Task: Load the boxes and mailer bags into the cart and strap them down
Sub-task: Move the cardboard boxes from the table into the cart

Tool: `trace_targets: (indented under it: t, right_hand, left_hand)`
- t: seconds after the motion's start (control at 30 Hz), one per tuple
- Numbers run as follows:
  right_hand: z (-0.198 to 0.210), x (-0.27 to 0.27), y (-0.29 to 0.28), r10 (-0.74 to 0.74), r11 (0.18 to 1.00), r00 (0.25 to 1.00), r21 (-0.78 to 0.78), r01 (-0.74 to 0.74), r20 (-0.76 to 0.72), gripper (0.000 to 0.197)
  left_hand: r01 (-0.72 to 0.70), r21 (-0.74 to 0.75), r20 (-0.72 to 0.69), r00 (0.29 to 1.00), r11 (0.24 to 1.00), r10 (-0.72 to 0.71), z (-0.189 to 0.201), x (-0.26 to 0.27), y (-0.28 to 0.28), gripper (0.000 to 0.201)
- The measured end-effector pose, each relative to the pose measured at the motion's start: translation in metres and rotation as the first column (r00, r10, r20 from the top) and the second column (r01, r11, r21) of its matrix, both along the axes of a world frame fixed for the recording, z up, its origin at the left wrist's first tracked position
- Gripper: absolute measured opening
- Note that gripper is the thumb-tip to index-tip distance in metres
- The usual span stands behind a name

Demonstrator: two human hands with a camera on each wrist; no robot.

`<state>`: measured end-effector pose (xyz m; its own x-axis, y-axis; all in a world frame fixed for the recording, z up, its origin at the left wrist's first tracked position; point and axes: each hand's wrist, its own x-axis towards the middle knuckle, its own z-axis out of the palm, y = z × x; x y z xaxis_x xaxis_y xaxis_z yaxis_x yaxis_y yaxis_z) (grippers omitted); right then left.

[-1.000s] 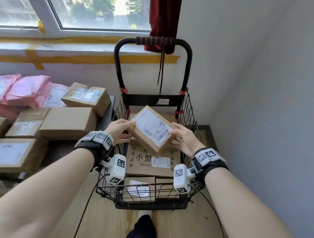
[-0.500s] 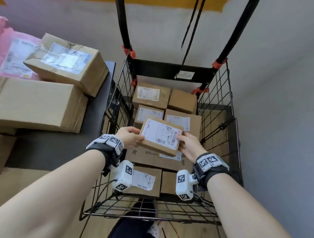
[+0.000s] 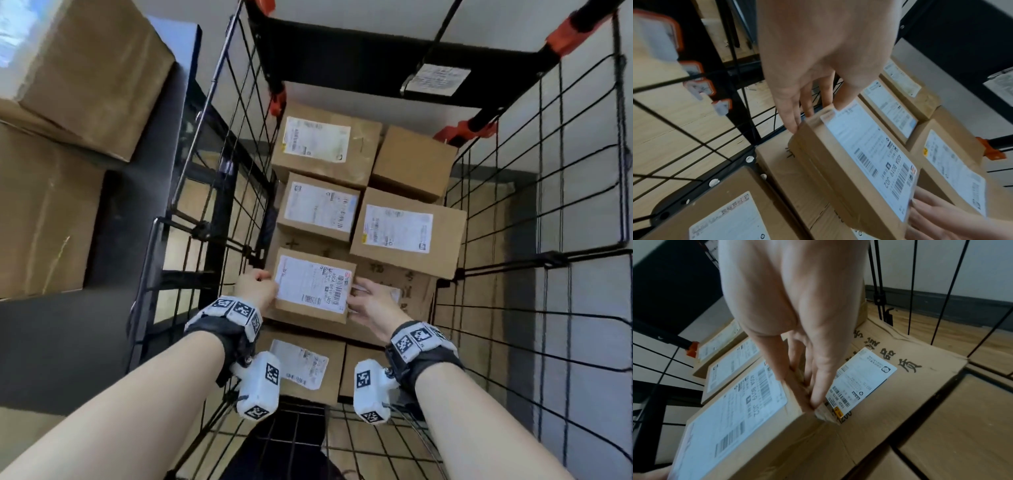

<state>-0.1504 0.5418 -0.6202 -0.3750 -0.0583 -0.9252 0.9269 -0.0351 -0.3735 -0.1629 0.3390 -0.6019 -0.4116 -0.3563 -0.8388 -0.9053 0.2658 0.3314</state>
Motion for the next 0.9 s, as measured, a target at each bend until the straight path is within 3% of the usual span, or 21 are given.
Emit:
trace_targets:
  t: [0.23, 0.4, 0.67, 0.8, 0.9]
  right_hand:
    - [-0.015, -0.011, -0.011, -0.050, 0.996, 0.999, -0.073, 0.050, -0.002, 0.055]
    - [-0.017, -0.014, -0.008, -0.030, 0.999, 0.999, -0.021, 0.029, -0.026, 0.061]
    - [0.030, -0.017, 0.009, 0.203, 0.958, 0.967, 0.234, -0.164, -0.152, 0.040]
    - [0.091, -0.013, 0.021, 0.294, 0.922, 0.932, 0.321, -0.218, -0.213, 0.035]
    - [0.148, -0.006, 0.027, 0.337, 0.896, 0.902, 0.387, -0.219, -0.270, 0.033]
  left_hand:
    - [-0.209, 0.063, -0.006, 0.978, 0.976, 0.210, -0.028, 0.003, -0.012, 0.042]
    - [-0.141, 0.139, -0.068, 0.986, 0.980, 0.151, -0.018, -0.003, -0.003, 0.046]
    - [0.157, -0.017, -0.163, 0.974, 0.987, -0.158, 0.028, -0.002, 0.016, 0.040]
    - [0.356, -0.054, -0.199, 0.912, 0.933, -0.360, 0.087, 0.000, 0.029, 0.031]
    - [0.490, -0.138, -0.255, 0.822, 0.861, -0.508, 0.147, 0.008, 0.039, 0.027]
